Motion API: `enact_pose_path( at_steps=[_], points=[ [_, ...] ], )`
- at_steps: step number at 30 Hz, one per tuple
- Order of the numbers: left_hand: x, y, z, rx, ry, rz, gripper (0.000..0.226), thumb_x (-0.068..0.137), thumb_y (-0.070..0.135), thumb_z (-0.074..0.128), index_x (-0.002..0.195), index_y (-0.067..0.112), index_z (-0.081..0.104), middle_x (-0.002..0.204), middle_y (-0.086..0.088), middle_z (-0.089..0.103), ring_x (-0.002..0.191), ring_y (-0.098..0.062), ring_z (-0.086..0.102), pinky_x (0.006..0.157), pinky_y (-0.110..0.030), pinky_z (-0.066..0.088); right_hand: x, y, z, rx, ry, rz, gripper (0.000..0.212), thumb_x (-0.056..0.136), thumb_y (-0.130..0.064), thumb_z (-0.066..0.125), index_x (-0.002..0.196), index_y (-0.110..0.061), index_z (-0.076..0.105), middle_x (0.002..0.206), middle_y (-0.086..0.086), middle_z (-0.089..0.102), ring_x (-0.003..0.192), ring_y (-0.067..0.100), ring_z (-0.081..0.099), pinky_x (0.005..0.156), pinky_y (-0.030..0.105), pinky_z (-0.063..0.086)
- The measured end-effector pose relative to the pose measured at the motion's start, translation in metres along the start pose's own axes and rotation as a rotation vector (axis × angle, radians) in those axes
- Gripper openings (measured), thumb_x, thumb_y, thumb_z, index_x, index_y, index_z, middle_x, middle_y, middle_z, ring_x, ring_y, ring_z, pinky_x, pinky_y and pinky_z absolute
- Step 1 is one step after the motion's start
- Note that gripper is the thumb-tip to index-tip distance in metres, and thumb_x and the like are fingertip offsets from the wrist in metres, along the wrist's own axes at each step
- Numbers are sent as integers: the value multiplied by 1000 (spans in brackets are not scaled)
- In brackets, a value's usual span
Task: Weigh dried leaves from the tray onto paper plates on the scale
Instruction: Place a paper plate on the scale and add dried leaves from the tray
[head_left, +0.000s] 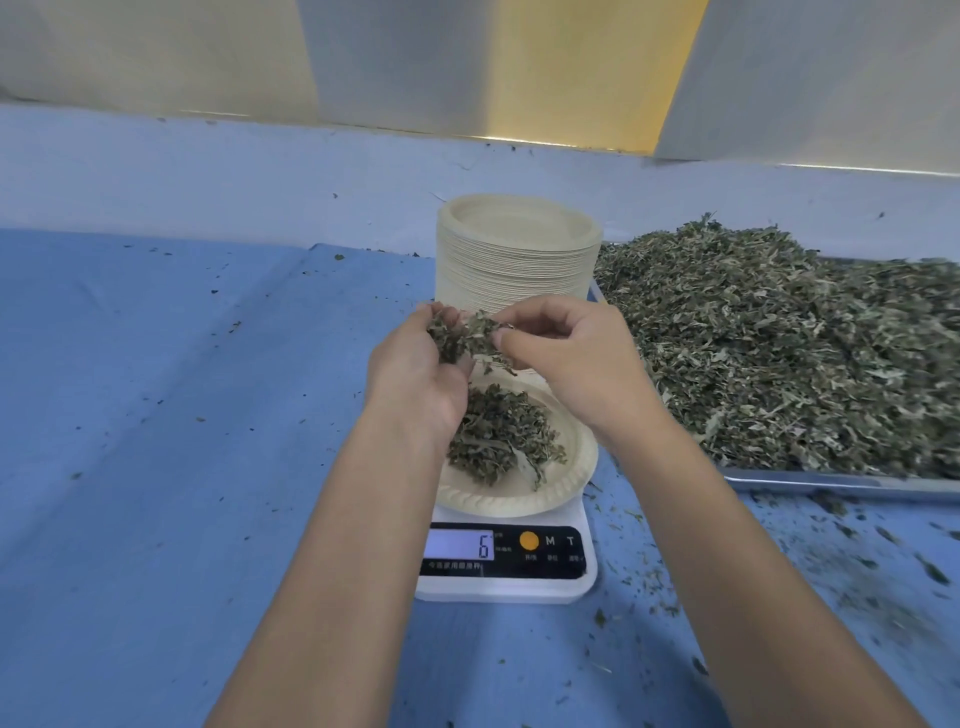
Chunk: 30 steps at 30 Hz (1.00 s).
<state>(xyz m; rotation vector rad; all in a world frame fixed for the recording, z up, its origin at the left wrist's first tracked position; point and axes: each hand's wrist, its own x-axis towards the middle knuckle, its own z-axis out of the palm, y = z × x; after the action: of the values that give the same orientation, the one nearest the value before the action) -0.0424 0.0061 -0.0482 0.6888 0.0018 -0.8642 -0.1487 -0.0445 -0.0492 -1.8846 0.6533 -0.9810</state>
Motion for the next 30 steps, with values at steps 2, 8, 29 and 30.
enact_pose_path(
  at_steps=[2, 8, 29, 30],
  points=[
    [3, 4, -2, -24, 6, 21, 27, 101, 12, 40, 77, 5, 50, 71, -6, 50, 64, -14, 52, 65, -26, 47, 1, 1, -6, 4, -19, 42, 19, 76, -11, 74, 68, -28, 70, 59, -11, 65, 56, 2, 57, 66, 25, 50],
    [7, 11, -8, -51, 8, 33, 24, 101, 13, 38, 81, 6, 48, 70, -6, 49, 63, -16, 50, 69, -29, 47, 2, 8, -15, -209, -124, 111, 9, 73, -21, 79, 71, -26, 72, 64, -11, 67, 64, 3, 60, 71, 26, 51],
    [-8, 1, -2, 82, -190, -206, 18, 98, 14, 45, 99, 2, 59, 113, -21, 57, 107, -33, 60, 90, -39, 52, -6, 1, 14, -126, 51, -90, 30, 74, -18, 79, 101, -28, 71, 101, -9, 69, 81, 4, 61, 76, 17, 52],
    [-8, 1, -2, 104, -208, -210, 19, 98, 14, 45, 98, 3, 60, 110, -21, 58, 100, -33, 62, 82, -36, 55, -7, 1, 14, -136, 63, -91, 27, 75, -18, 79, 99, -27, 71, 99, -9, 69, 79, 3, 61, 73, 13, 51]
  ],
)
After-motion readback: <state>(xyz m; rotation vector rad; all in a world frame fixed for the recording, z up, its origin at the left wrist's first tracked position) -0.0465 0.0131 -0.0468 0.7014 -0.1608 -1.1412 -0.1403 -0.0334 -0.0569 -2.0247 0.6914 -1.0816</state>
